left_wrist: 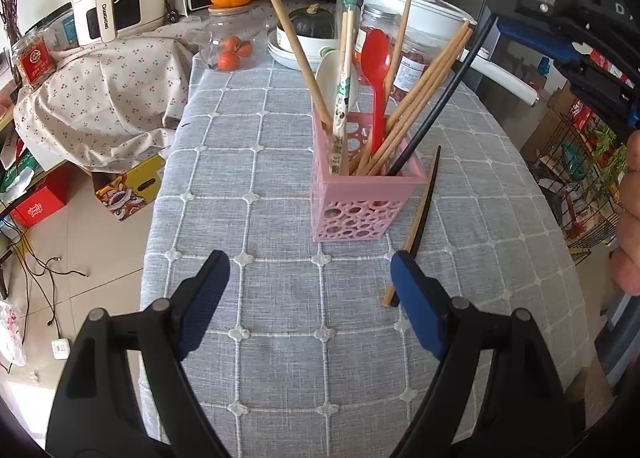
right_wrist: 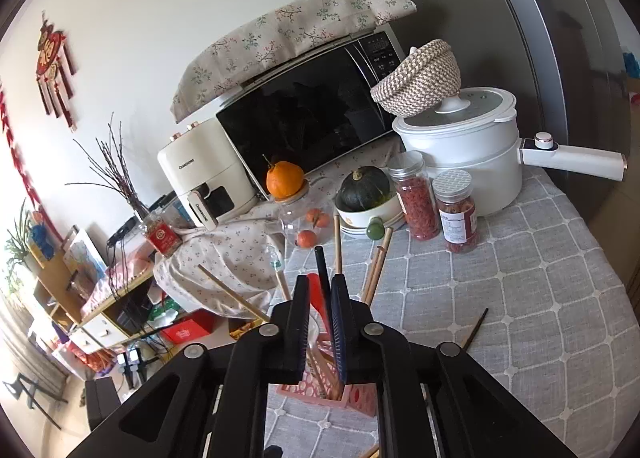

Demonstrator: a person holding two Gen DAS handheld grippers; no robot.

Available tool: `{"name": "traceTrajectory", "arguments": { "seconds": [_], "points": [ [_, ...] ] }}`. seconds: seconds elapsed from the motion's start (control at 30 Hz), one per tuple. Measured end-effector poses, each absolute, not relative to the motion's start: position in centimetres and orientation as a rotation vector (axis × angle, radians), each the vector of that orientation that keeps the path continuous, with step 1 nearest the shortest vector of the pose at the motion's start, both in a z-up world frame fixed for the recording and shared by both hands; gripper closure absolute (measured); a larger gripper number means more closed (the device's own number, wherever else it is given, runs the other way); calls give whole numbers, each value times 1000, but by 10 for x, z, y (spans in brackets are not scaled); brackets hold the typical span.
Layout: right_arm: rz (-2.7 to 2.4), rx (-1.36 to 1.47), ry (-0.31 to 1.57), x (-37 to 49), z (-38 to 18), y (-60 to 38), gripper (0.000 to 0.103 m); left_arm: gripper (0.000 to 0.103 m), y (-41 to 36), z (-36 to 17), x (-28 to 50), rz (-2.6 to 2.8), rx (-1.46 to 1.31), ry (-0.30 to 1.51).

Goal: Organize utensils
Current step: 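Lower the black chopstick into the basket and open the right tool, then grasp the remaining black gold-tipped chopstick with the right tool and lift it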

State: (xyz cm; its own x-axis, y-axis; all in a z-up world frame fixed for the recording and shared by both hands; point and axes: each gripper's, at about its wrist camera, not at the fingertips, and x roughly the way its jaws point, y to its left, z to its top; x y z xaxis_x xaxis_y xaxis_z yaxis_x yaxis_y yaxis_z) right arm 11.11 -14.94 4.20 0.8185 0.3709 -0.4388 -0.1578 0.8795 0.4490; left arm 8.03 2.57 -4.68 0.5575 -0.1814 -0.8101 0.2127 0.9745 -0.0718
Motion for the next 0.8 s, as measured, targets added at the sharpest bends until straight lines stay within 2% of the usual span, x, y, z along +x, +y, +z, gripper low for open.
{"name": "traceTrajectory", "arguments": {
  "seconds": [0.13,0.37,0.53,0.8],
  "points": [
    [296,414,506,99,54,-158,60,20,26,-47,82,-234,30,951],
    [217,404,499,82,59,-189,37,20,24,-47,84,-241,-8,946],
    [89,374,627,90,18,-213,32,20,19,-51,86,-245,-37,950],
    [-36,281,843,119,-56,-218,31,20,4,-58,87,-242,-17,954]
  ]
}}
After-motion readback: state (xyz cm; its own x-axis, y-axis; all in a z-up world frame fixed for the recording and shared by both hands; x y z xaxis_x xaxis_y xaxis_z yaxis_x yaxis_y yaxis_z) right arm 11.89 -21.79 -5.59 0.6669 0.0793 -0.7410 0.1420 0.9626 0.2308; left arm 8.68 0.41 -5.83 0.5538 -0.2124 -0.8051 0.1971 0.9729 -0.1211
